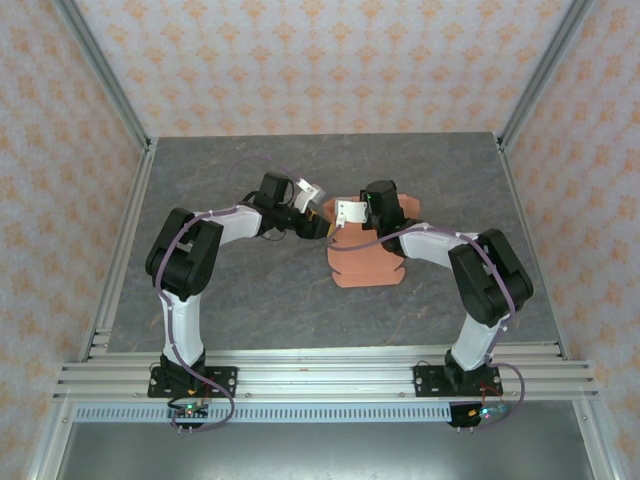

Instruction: Fold the paper box

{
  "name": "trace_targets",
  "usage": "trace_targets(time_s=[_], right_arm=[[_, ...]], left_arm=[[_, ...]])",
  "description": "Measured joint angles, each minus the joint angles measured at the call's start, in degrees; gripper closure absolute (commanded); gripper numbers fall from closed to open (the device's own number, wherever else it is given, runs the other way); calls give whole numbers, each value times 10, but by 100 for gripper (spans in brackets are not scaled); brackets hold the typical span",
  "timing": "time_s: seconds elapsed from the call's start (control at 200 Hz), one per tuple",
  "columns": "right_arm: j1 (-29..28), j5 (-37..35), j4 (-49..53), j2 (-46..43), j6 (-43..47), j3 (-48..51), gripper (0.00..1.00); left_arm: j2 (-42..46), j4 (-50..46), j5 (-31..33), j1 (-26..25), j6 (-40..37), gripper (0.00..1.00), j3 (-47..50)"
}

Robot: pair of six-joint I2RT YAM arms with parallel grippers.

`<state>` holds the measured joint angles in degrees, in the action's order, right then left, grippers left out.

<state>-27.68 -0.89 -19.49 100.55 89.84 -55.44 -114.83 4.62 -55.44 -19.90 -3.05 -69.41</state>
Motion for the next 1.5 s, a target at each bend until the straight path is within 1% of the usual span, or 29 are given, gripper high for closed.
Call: trace_targets(time_s=[0.28, 0.395, 0.43, 0.505, 0.721, 0.801, 0.916, 1.011, 1.106, 1.311, 1.501], right_arm=[[4, 5, 1, 0, -5, 0, 99], [4, 5, 2, 0, -7, 0, 100], [5, 6, 2, 0, -7, 0, 100], [5, 7, 2, 0, -7, 0, 100], [5, 8, 2, 0, -9, 0, 100], [5, 9, 2, 0, -11, 0, 100], [5, 9, 2, 0, -13, 0, 100], [5, 9, 2, 0, -13, 0, 100], [5, 9, 2, 0, -13, -1, 100], [5, 9, 6, 0, -13, -2, 100], [5, 9, 9, 0, -13, -5, 100]], left_arm=[[0, 11, -12, 0, 4, 43, 1], [0, 10, -8, 2, 6, 37, 2], [0, 9, -7, 3, 6, 31, 3], [3, 3, 1, 8, 5, 27, 8], [63, -27, 30, 24, -1, 22, 45], [90, -32, 35, 27, -3, 24, 51], [115, -41, 51, 37, -5, 32, 60], [111, -54, 66, 50, -7, 40, 56], [86, -74, 77, 58, -13, 46, 33], [13, -99, 77, 52, -16, 48, -20], [-17, -116, 56, 30, -22, 47, -48]])
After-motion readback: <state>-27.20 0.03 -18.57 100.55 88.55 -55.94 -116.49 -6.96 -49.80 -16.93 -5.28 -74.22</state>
